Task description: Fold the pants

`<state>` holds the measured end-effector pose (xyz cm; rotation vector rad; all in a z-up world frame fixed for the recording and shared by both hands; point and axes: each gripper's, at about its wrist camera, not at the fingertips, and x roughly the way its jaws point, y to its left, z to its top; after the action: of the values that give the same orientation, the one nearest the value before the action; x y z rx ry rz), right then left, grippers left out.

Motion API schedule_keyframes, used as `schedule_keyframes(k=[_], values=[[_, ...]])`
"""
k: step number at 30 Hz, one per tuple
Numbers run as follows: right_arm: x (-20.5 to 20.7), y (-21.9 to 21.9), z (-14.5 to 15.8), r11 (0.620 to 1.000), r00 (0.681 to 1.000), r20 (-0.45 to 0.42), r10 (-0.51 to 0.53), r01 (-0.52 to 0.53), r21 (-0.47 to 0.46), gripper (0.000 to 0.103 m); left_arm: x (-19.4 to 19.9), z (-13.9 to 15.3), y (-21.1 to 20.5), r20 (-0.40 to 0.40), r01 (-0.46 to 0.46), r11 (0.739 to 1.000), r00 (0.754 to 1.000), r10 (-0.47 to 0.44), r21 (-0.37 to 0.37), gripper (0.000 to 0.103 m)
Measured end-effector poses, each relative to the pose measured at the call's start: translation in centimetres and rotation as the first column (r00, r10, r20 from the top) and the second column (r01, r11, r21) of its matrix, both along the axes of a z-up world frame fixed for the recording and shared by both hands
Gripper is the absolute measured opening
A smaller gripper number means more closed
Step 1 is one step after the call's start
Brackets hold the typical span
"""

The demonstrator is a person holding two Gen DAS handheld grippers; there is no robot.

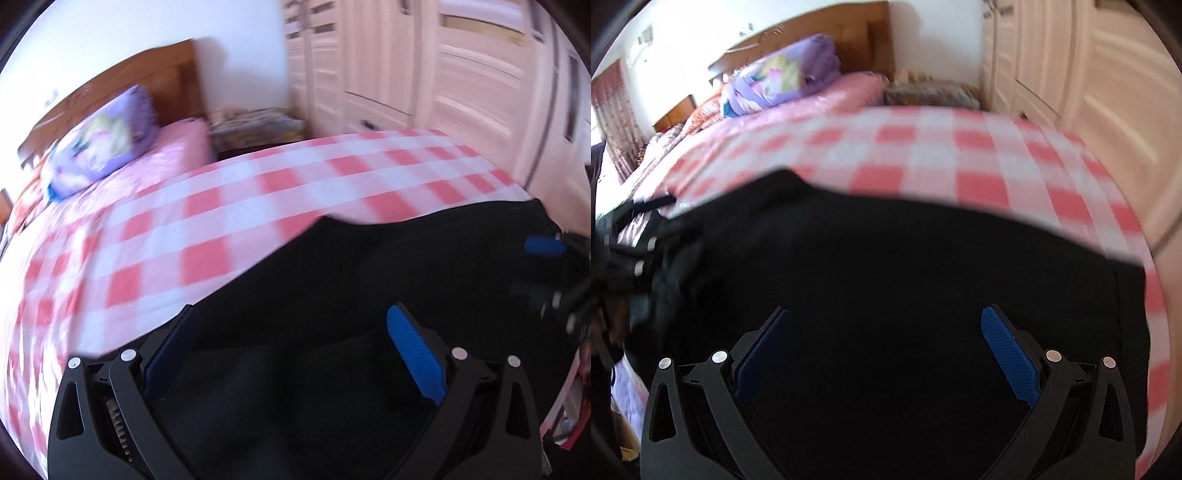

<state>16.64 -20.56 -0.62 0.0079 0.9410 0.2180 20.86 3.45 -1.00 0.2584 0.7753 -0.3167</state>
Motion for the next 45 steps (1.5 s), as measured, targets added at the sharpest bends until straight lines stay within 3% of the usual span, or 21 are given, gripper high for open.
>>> schedule_keyframes(k=[4,7,10,12,15,17,20,24,27,30,34,38,43,45], values=[[-1.9,0.0,-1.5,0.997,1.000,-0.018,0.023,-0.025,-0.072,0.099,2.3,-2.0,-6.7,-0.049,0.107,0.981,0.994,-0.100,0.164,0.101],[-3.2,-0.3,-2.7,0.996,0.999,-0.026,0.038,-0.040,-0.080,0.099,4.7,-4.2,-8.5,-0.119,0.108,0.966,0.990,-0.081,0.236,0.102],[-5.5,-1.4,-2.5,0.998,0.999,-0.021,0.050,-0.051,-0.047,0.099,5.9,-3.9,-8.3,-0.136,0.087,0.978,0.989,-0.061,0.188,0.102],[-7.1,-1.9,-1.6,0.999,0.999,0.002,0.039,-0.039,-0.039,0.099,6.0,-2.9,-8.9,-0.097,0.073,0.980,0.994,-0.056,0.183,0.101],[-8.3,-1.7,-0.8,0.999,0.997,0.062,0.049,-0.048,-0.015,0.099,6.0,-1.7,-11.9,-0.086,0.145,0.982,0.987,-0.135,0.121,0.101],[-7.9,-1.5,-1.8,0.998,0.998,0.031,0.059,-0.058,-0.021,0.099,6.1,-2.0,-14.5,-0.085,0.186,0.972,0.981,-0.175,0.145,0.101],[-8.5,-2.1,-2.1,0.997,0.996,0.044,0.071,-0.071,0.006,0.099,7.1,-4.3,-18.1,-0.102,0.216,0.946,0.975,-0.196,0.243,0.102],[-10.4,-3.4,-1.8,0.996,0.996,0.031,0.078,-0.079,0.030,0.099,9.1,-5.0,-18.1,-0.083,0.156,0.961,0.987,-0.140,0.230,0.102],[-13.1,-6.2,-0.6,0.991,0.996,0.082,0.028,-0.038,0.126,0.099,9.0,-4.6,-17.2,-0.085,0.113,0.977,0.991,-0.099,0.182,0.102],[-14.9,-9.7,-0.2,0.981,0.992,0.097,-0.081,0.062,0.184,0.099,6.2,-2.2,-16.6,0.025,0.074,0.978,0.996,-0.081,0.196,0.101],[-15.6,-14.4,-2.1,0.932,0.976,0.004,-0.216,0.205,0.299,0.099,1.7,0.3,-14.5,0.033,0.081,0.995,0.996,-0.083,0.063,0.101],[-15.0,-15.1,-3.3,0.901,0.974,-0.030,-0.226,0.221,0.373,0.099,-1.7,-1.9,-13.2,-0.021,0.070,0.997,0.997,-0.069,0.026,0.101],[-13.5,-14.3,-3.6,0.899,0.976,-0.038,-0.213,0.211,0.383,0.099,-2.9,-5.3,-12.3,-0.081,0.076,0.997,0.994,-0.073,0.034,0.101],[-13.2,-14.2,-3.6,0.885,0.976,-0.049,-0.213,0.213,0.414,0.099,-3.0,-5.7,-12.0,-0.088,0.073,0.997,0.993,-0.073,-0.002,0.101]])
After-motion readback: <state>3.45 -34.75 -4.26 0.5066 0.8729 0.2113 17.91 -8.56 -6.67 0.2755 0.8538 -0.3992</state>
